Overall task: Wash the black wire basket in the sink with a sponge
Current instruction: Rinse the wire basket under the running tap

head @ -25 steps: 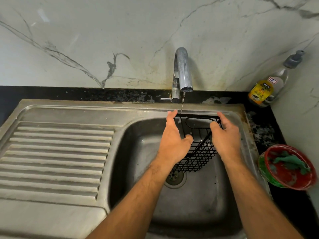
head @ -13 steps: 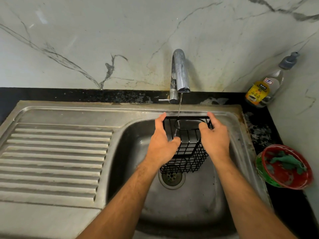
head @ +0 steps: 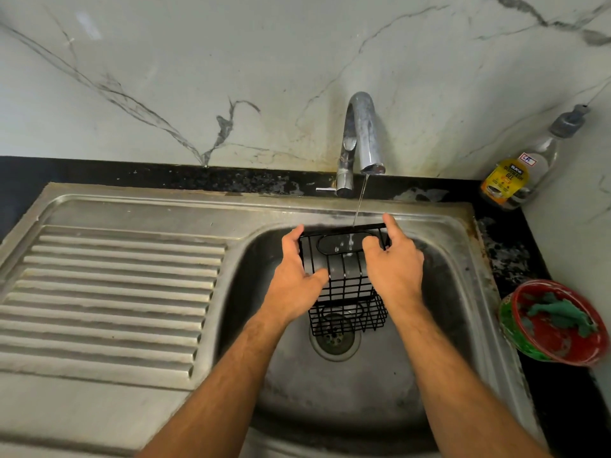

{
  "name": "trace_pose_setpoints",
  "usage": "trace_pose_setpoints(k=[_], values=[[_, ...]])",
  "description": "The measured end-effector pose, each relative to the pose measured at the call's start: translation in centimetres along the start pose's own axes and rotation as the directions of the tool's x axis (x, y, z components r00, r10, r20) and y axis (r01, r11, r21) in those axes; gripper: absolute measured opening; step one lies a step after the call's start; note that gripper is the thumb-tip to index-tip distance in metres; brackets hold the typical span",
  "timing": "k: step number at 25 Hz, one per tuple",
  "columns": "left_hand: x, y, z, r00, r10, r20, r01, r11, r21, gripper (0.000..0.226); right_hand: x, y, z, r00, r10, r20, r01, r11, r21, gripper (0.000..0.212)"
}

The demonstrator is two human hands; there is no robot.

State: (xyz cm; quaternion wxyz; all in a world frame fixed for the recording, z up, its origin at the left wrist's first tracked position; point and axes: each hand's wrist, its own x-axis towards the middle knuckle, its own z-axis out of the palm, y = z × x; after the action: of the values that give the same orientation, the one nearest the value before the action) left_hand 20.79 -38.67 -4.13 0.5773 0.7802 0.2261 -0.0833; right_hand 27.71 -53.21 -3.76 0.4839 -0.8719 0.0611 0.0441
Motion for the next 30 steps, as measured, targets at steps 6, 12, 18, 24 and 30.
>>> trace_pose_setpoints(k=[6, 12, 18, 24, 30], values=[[-0.1, -0.6, -1.8, 0.996, 0.018, 0.092, -0.005, 0.990, -0.138, 0.108, -0.5, -1.2, 0.0, 0.999, 0.034, -0.012, -0.034, 0.999, 0.030, 0.060], [1.7, 1.8, -0.7, 0.958, 0.250, 0.143, -0.275, 0.648, 0.710, 0.117, -0.9, -1.1, 1.4, 0.996, -0.039, -0.078, 0.036, 0.999, -0.036, 0.069], [2.8, 1.7, -1.6, 0.950, 0.265, 0.167, -0.306, 0.672, 0.674, 0.118, -1.5, -2.5, 1.3, 0.947, -0.310, 0.082, 0.319, 0.881, -0.349, 0.075], [3.1, 2.2, -2.4, 0.966, 0.211, 0.151, -0.254, 0.656, 0.711, 0.115, -0.7, -0.9, 1.3, 0.865, -0.412, 0.287, 0.450, 0.889, -0.081, 0.075], [2.6, 1.8, -3.1, 0.969, 0.204, 0.142, -0.244, 0.675, 0.697, 0.118, -1.8, -1.0, 1.7, 0.887, -0.352, 0.298, 0.374, 0.927, -0.019, 0.078]])
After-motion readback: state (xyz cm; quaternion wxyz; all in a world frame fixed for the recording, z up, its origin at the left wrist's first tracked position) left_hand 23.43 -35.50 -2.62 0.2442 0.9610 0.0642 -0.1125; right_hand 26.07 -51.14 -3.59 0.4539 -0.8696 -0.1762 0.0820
